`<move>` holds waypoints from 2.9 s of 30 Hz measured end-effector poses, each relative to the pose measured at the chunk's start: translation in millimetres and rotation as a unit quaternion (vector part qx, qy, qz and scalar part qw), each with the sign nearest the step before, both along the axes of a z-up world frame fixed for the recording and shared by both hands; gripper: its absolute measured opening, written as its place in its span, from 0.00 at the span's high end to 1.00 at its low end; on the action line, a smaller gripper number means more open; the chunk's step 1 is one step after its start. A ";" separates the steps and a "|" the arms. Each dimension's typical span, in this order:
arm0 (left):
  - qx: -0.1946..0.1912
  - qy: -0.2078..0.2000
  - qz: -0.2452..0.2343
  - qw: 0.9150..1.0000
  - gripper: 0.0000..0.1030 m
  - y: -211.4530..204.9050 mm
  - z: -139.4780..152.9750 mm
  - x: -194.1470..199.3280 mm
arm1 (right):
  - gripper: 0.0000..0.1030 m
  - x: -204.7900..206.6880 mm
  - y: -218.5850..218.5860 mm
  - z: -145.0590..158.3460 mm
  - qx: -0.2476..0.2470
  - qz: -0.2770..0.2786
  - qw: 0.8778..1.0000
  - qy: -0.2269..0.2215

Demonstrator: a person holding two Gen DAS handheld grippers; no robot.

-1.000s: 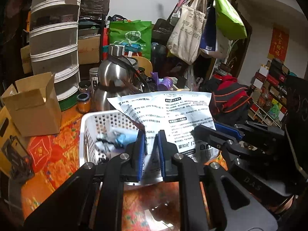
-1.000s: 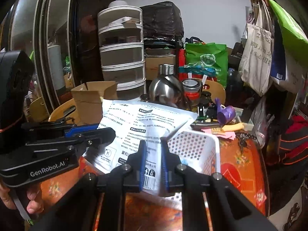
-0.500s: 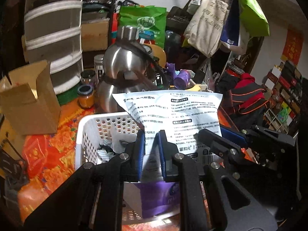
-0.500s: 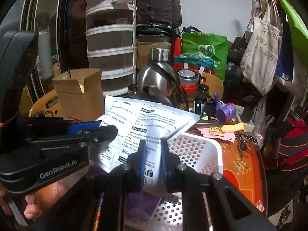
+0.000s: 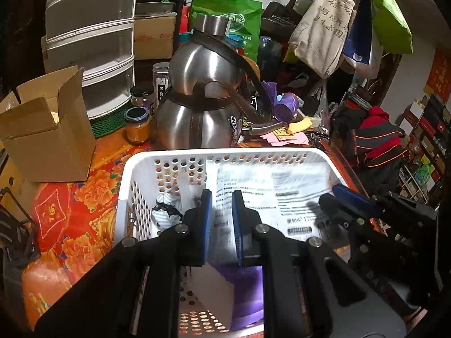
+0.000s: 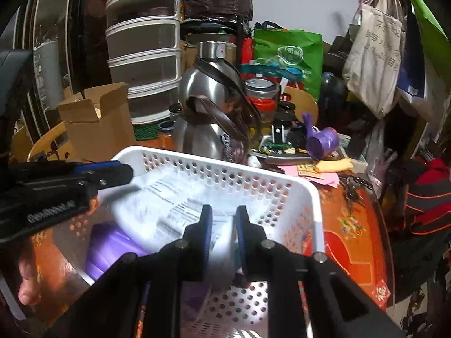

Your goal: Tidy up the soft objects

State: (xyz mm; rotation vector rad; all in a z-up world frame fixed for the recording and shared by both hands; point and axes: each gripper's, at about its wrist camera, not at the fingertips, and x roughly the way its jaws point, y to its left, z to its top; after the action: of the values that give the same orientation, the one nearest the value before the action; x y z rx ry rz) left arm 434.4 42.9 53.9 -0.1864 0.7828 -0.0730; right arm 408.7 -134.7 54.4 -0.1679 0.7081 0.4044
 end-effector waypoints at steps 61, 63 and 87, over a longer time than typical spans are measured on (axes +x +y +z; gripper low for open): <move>0.076 -0.116 0.026 0.990 0.00 -19.4 31.1 -407.6 | 0.01 -344.8 -69.3 21.7 0.048 -0.100 0.992 -0.052; 0.075 -0.116 0.026 0.990 0.00 -19.5 30.5 -407.9 | 0.01 -345.8 -68.3 21.8 0.048 -0.099 0.993 -0.053; 0.073 -0.112 0.020 0.991 0.00 -20.6 23.2 -407.7 | 0.01 -346.9 -68.4 21.1 0.046 -0.096 0.993 -0.052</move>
State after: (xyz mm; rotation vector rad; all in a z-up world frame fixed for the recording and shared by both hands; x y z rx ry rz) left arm 26.7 22.3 77.2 -0.0528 0.5571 0.0021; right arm 61.8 -203.1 75.5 -0.0322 0.5959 0.2429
